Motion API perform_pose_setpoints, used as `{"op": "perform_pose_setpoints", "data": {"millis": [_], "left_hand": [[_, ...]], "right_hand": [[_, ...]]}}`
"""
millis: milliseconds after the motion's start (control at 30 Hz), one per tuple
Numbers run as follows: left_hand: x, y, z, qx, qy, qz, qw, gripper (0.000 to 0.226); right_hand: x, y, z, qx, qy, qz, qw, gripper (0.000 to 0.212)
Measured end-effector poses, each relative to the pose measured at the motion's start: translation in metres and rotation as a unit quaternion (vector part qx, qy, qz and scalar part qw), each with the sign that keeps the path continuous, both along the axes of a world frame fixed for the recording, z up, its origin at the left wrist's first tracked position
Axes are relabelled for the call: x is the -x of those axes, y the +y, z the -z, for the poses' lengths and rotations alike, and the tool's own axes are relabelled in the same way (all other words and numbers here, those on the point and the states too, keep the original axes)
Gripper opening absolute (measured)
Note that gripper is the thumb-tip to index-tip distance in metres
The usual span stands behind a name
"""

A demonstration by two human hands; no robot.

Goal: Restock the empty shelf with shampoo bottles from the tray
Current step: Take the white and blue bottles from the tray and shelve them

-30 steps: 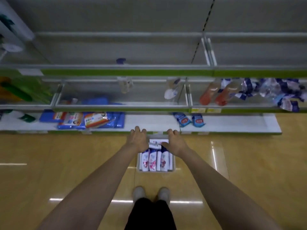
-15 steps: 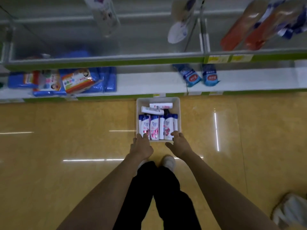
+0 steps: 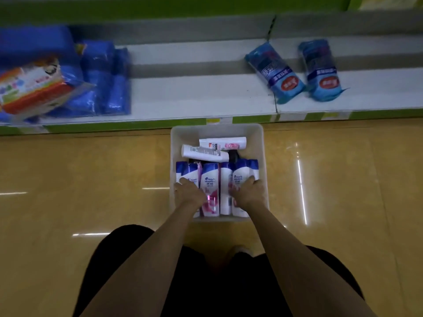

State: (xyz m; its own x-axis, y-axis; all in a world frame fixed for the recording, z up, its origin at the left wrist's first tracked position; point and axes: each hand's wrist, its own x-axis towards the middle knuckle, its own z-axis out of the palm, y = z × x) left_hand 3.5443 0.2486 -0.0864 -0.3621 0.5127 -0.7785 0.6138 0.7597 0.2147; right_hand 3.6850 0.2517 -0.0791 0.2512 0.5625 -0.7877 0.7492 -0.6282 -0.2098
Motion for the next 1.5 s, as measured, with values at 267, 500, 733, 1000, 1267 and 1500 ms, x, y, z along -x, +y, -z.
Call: {"op": "perform_pose_setpoints", "data": {"millis": [267, 500, 733, 1000, 1267, 1500], "left_hand": [[-0.006, 0.003, 0.063, -0.012, 0.183, 0.081, 0.98, 0.075], [-0.015, 0.002, 0.006, -0.094, 0.026, 0.067, 0.993, 0.064], [-0.014, 0.0, -0.139, -0.099, -0.058, 0.043, 0.992, 0.058], [-0.006, -0.005, -0.298, -0.097, -0.117, -0.058, 0.987, 0.057], [0.005, -0.004, -0.417, -0.147, -0.142, -0.034, 0.978, 0.059], [0.014, 0.001, -0.499, -0.215, -0.165, -0.032, 0.962, 0.043]], "right_hand": [[0.001, 0.006, 0.067, -0.043, -0.042, 0.034, 0.998, 0.076], [-0.002, 0.002, 0.007, -0.011, 0.103, 0.131, 0.986, 0.068], [-0.003, -0.002, -0.134, -0.005, 0.203, 0.204, 0.958, 0.052], [-0.005, -0.002, -0.289, -0.022, 0.225, 0.235, 0.945, 0.048], [0.005, 0.005, -0.403, -0.069, 0.258, 0.227, 0.936, 0.026], [0.011, 0.012, -0.48, -0.092, 0.298, 0.191, 0.93, 0.041]]}}
